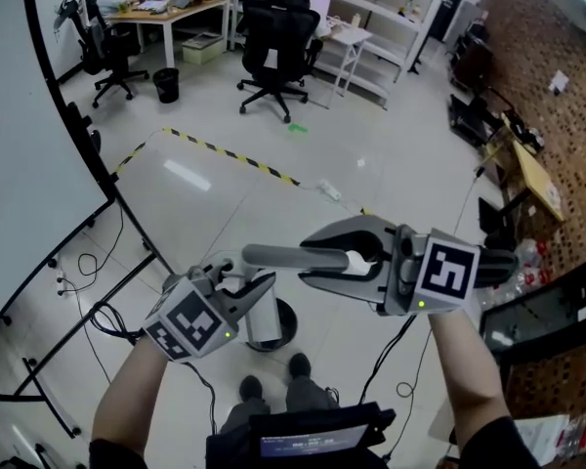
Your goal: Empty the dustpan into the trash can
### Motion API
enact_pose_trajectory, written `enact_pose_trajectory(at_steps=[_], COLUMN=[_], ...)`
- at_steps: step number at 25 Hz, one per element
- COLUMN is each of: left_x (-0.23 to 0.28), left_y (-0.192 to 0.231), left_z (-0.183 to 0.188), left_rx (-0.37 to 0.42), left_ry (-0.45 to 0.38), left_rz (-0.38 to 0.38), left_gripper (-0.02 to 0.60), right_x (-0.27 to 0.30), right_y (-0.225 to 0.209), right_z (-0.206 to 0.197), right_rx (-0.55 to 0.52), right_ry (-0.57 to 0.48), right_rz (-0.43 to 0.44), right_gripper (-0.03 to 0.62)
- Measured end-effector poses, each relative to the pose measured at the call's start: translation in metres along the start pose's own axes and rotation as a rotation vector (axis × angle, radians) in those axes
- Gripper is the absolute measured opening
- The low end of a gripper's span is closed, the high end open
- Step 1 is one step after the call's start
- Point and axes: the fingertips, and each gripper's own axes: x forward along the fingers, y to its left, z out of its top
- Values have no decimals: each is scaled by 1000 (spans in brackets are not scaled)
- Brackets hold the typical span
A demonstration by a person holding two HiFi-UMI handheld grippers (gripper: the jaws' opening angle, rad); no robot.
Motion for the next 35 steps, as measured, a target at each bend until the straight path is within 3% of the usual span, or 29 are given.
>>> enact_pose_trajectory(at_steps=[7, 12, 23, 29, 35], left_x=[5, 11, 6, -36, -67], left_y=[30, 43, 39, 47, 31], left_z=[20, 37, 59, 34, 48], left_rx=[-24, -9, -15, -54, -57], left_ry=[32, 105, 218, 235, 221], left_rz=[136, 266, 485, 569, 641], left_gripper=[37, 38, 40, 41, 46], right_x=[-10, -28, -54, -6, 2], right_y=[-32, -44, -45, -38, -13], right_z=[18, 29, 41, 46, 77], right_rx=[-42, -113, -201, -222, -245], right_ry=[-106, -160, -239, -257, -288], right_rz=[108, 215, 397, 482, 550], right_gripper=[149, 149, 149, 149, 149])
